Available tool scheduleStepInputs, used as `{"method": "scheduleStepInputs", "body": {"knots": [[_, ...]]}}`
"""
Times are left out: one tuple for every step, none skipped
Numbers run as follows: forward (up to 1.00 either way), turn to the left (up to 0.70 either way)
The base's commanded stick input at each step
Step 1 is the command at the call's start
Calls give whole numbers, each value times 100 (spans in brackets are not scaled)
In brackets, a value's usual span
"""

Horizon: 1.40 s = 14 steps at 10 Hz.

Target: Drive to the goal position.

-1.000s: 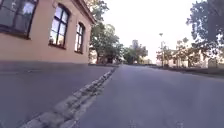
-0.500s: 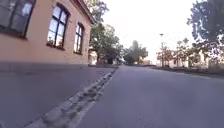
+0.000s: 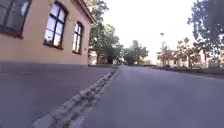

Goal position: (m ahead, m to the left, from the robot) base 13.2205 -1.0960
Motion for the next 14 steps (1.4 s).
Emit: {"method": "scheduleStepInputs", "body": {"knots": [[50,0],[50,0],[50,0],[50,0],[50,0],[50,0],[50,0],[50,0],[50,0],[50,0],[50,0],[50,0],[50,0],[50,0]]}}
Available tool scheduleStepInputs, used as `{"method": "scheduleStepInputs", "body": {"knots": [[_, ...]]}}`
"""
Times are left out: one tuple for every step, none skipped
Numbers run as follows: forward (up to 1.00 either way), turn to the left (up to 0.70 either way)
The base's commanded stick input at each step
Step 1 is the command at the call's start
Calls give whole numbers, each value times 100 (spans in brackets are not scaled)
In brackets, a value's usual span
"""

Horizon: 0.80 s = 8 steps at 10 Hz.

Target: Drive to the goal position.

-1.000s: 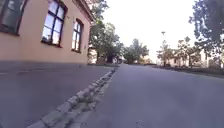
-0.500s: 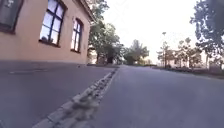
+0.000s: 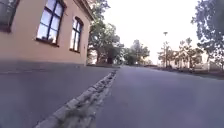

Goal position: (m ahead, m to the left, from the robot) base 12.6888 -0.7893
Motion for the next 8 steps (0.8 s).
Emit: {"method": "scheduleStepInputs", "body": {"knots": [[50,0],[50,0],[50,0],[50,0],[50,0],[50,0],[50,0],[50,0]]}}
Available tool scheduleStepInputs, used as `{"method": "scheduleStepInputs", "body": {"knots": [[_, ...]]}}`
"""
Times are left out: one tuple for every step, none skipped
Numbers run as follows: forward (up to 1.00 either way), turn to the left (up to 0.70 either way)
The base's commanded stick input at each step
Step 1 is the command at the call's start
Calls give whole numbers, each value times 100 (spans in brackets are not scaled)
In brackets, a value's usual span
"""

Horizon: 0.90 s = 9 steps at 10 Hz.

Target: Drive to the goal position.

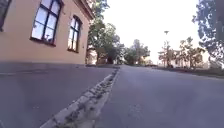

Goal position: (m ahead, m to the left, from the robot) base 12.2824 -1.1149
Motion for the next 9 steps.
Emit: {"method": "scheduleStepInputs", "body": {"knots": [[50,0],[50,0],[50,0],[50,0],[50,0],[50,0],[50,0],[50,0],[50,0]]}}
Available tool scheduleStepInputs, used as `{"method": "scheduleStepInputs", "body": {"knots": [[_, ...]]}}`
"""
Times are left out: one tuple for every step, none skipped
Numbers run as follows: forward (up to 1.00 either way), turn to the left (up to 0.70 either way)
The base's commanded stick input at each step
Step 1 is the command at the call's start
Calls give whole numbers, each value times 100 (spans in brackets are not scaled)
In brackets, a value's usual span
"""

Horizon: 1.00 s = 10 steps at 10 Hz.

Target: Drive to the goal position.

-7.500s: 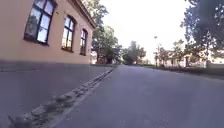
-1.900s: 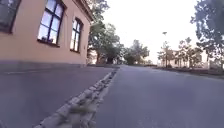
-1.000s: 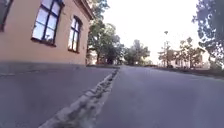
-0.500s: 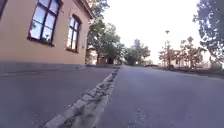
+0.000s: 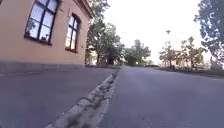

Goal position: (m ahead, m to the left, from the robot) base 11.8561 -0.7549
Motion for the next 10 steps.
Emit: {"method": "scheduleStepInputs", "body": {"knots": [[50,0],[50,0],[50,0],[50,0],[50,0],[50,0],[50,0],[50,0],[50,0],[50,0]]}}
